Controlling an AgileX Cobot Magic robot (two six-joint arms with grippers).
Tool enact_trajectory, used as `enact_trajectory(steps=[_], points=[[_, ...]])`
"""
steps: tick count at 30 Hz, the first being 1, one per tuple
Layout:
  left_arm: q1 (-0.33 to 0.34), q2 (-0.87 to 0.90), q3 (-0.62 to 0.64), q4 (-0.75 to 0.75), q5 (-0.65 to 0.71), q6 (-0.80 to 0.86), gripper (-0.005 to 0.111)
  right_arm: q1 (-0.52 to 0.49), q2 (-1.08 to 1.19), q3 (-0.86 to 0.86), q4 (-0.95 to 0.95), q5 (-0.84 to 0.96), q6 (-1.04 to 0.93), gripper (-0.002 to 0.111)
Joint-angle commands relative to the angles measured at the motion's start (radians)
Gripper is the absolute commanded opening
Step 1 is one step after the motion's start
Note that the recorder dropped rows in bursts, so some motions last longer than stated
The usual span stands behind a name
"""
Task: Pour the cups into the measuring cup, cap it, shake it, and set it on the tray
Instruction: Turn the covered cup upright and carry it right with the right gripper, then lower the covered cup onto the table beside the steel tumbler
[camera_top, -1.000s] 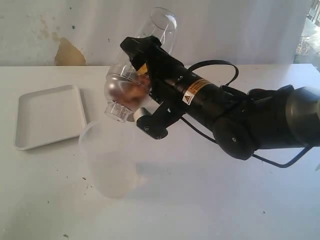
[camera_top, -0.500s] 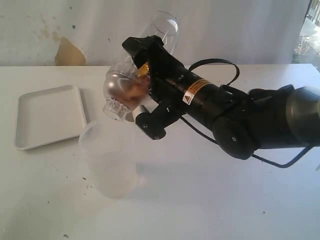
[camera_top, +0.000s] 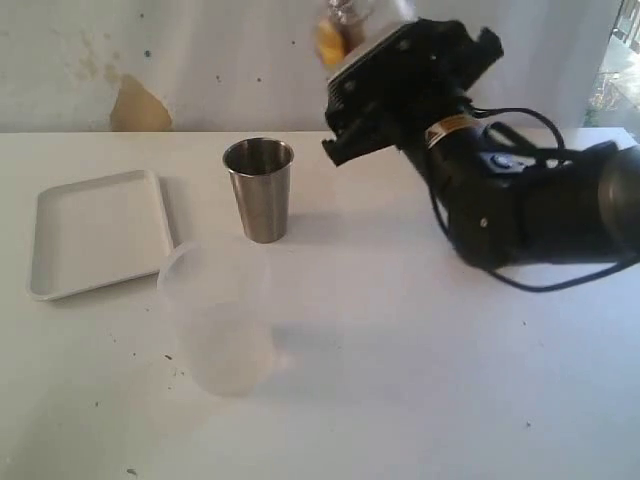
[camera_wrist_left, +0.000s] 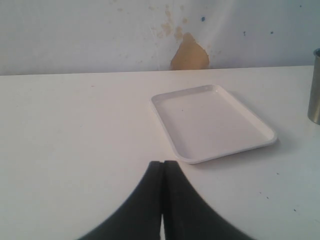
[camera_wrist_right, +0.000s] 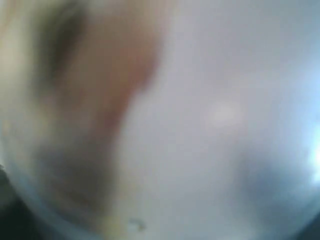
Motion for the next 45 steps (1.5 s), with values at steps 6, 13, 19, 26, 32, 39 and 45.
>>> enact_trajectory(steps=[6, 13, 19, 26, 32, 39, 45], points=[[0.000, -0.004, 0.005, -0.005, -0.006, -0.002, 0.000, -0.209, 0.014, -0.136, -0.672, 0.365, 1.054, 0.000], [0.000, -0.004, 0.005, -0.005, -0.006, -0.002, 0.000, -0.213, 0.050, -0.142, -0.703, 0.379, 1.008, 0.000], [0.000, -0.004, 0.005, -0.005, -0.006, -0.002, 0.000, -0.219, 0.147, -0.205, -0.703, 0.409, 0.985, 0.000], [0.000, -0.004, 0.005, -0.005, -0.006, -0.002, 0.000, -0.219, 0.250, -0.264, -0.708, 0.414, 0.976, 0.000], [0.000, -0.004, 0.005, -0.005, -0.006, -0.002, 0.000, -0.220, 0.322, -0.278, -0.708, 0.396, 0.938, 0.000], [0.000, -0.004, 0.005, -0.005, -0.006, -0.002, 0.000, -0.220, 0.363, -0.278, -0.701, 0.339, 0.940, 0.018], [0.000, -0.004, 0.005, -0.005, -0.006, -0.002, 0.000, -0.220, 0.363, -0.278, -0.701, 0.367, 1.005, 0.070]])
